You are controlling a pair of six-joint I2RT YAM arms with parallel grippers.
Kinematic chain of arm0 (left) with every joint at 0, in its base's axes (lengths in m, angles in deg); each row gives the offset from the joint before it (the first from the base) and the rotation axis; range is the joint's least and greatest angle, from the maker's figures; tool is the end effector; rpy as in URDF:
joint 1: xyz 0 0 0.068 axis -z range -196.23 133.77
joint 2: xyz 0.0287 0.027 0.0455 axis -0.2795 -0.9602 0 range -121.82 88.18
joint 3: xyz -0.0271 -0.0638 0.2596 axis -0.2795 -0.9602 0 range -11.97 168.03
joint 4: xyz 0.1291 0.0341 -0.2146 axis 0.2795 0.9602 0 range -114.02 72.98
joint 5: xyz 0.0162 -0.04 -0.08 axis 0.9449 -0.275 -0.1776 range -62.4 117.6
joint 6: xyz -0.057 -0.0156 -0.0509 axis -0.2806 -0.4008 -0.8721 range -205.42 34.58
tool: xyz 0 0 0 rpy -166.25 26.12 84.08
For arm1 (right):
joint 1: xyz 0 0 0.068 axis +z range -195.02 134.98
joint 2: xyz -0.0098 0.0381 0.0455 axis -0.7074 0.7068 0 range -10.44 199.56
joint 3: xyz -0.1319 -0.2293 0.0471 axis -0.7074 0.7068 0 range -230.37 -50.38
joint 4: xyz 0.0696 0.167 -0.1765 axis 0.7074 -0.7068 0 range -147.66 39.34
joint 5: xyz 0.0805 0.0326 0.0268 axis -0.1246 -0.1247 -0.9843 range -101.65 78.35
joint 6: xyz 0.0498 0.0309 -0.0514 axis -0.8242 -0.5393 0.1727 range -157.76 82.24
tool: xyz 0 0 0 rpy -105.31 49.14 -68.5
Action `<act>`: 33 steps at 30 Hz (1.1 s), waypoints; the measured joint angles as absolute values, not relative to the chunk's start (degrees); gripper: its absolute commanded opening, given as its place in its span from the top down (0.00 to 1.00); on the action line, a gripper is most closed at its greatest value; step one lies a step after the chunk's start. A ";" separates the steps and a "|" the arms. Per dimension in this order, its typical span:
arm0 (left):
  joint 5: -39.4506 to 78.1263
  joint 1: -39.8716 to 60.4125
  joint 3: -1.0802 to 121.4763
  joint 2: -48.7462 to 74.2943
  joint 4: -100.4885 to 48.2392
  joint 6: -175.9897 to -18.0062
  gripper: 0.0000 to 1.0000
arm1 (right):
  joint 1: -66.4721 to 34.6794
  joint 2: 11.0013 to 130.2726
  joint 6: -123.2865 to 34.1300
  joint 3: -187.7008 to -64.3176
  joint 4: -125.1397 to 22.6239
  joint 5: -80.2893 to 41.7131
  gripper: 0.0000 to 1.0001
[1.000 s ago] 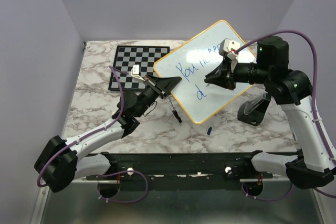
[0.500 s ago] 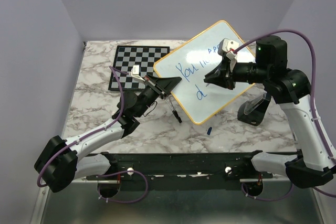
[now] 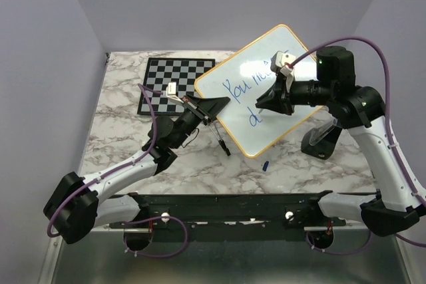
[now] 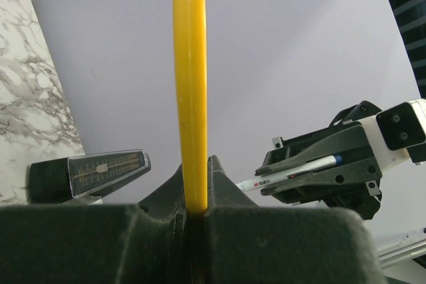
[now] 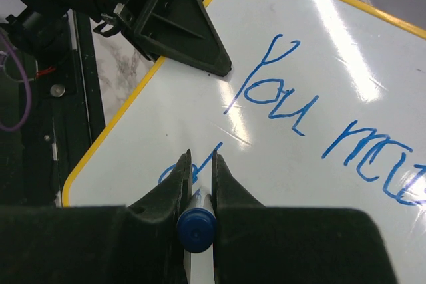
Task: Write a sentence on the whiteboard
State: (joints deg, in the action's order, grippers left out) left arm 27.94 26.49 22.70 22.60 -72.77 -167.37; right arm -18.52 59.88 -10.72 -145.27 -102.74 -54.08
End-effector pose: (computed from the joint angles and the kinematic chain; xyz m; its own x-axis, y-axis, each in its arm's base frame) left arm 0.2057 -0.1894 0.3235 -0.6361 -0.7603 -0.1314 0.3171 -0.1024 -0.9428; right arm 0.1868 0.1434 0.4538 0.0252 -0.3625 -0.9316 -0.9583 0.2566 -0.1258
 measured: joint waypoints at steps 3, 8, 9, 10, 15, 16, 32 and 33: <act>27.92 26.49 22.70 22.55 -72.75 -167.33 1.00 | -18.52 59.95 -10.76 -143.56 -102.69 -54.67 0.99; 27.92 26.49 22.70 22.14 -72.75 -167.33 1.00 | -18.52 60.01 -10.76 -143.06 -102.65 -54.80 0.99; 27.92 26.49 22.70 22.14 -72.75 -167.33 1.00 | -18.52 60.01 -10.76 -142.99 -102.61 -54.74 1.00; 27.92 26.47 22.70 22.14 -72.75 -167.31 1.00 | -18.52 59.99 -10.80 -142.91 -102.54 -54.50 0.99; 27.94 26.40 22.70 22.05 -72.66 -167.26 1.00 | -18.52 59.44 -11.15 -142.49 -101.67 -51.39 0.99; 27.94 26.38 22.70 22.05 -72.66 -167.26 1.00 | -18.52 59.29 -11.22 -142.49 -101.43 -50.45 0.99; 27.96 26.16 22.70 22.05 -72.29 -167.11 1.00 | -18.52 61.08 -12.27 -143.39 -99.41 -49.65 0.99; 27.94 26.16 22.70 22.05 -72.29 -167.11 1.00 | -18.52 61.10 -12.27 -143.39 -99.44 -50.19 0.99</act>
State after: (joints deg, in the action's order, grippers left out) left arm 27.94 26.16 22.70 22.05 -72.29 -167.11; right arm -18.52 61.10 -12.27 -143.39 -99.44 -50.19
